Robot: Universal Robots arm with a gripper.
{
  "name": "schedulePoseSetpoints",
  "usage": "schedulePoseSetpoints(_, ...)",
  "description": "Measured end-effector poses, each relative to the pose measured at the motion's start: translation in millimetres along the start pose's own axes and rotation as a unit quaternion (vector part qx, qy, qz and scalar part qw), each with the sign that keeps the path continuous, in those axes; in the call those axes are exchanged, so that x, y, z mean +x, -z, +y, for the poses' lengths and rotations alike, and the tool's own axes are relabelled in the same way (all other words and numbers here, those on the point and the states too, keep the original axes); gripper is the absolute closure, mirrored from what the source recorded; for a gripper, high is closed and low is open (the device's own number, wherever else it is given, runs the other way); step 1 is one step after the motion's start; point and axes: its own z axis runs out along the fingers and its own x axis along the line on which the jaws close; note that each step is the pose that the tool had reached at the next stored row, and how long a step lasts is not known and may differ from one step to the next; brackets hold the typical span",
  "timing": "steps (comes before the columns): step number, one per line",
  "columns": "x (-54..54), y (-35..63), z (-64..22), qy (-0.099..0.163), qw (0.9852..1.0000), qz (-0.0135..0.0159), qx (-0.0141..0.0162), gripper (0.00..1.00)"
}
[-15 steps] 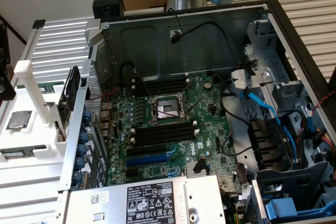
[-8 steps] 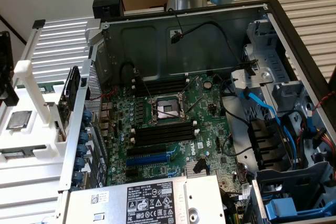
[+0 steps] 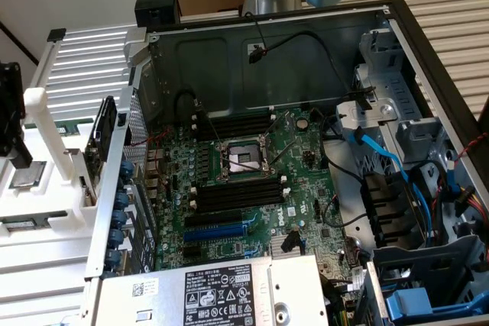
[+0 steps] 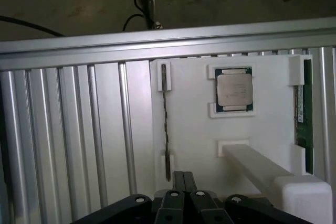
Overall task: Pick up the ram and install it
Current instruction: 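Pick up the ram and move it above insertion slot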
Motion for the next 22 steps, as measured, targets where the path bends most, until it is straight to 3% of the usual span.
schedulePoseSetpoints(8,0.3,-5.2,0.7,0.0,1.0,0.0,-0.0011,0.89)
schedulePoseSetpoints(12,0.4,-8.4,1.0,0.0,1.0,0.0001,-0.0019,0.7)
schedulePoseSetpoints(22,2.4,-17.6,5.2,0.0,1.0,0.0001,-0.0022,0.7)
